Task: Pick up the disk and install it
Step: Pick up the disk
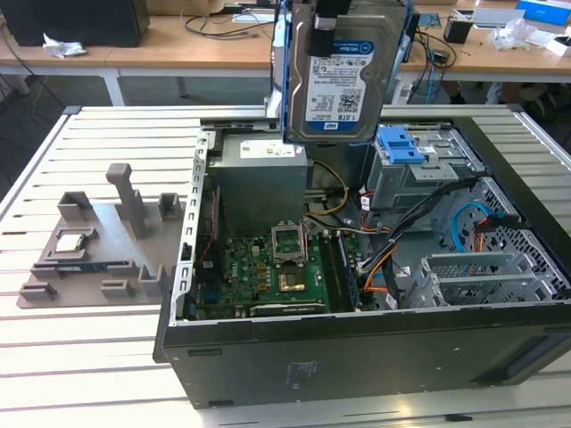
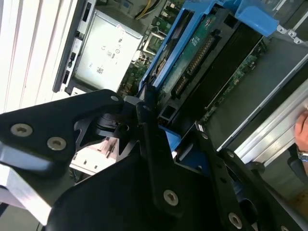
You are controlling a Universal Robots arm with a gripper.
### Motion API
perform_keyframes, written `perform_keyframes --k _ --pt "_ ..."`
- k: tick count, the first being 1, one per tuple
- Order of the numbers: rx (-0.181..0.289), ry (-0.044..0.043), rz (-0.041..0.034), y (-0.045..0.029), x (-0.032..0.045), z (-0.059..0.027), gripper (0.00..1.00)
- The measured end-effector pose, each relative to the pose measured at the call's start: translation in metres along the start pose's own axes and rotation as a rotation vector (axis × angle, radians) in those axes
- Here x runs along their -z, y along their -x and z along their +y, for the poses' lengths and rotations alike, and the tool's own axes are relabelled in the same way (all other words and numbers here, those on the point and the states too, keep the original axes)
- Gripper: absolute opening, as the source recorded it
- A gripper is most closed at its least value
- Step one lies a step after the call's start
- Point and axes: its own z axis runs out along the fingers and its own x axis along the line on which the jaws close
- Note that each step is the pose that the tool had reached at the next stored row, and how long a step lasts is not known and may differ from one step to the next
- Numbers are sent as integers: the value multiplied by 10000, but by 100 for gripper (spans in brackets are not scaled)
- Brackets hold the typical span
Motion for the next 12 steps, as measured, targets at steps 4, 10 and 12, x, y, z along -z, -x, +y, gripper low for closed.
perform_keyframes --k 4,10,12 --pt "0 11 -1 -72 -1 -103 37" --pt "-2 50 1 -205 -2 -279 37" --pt "-1 54 1 -304 -3 -313 37"
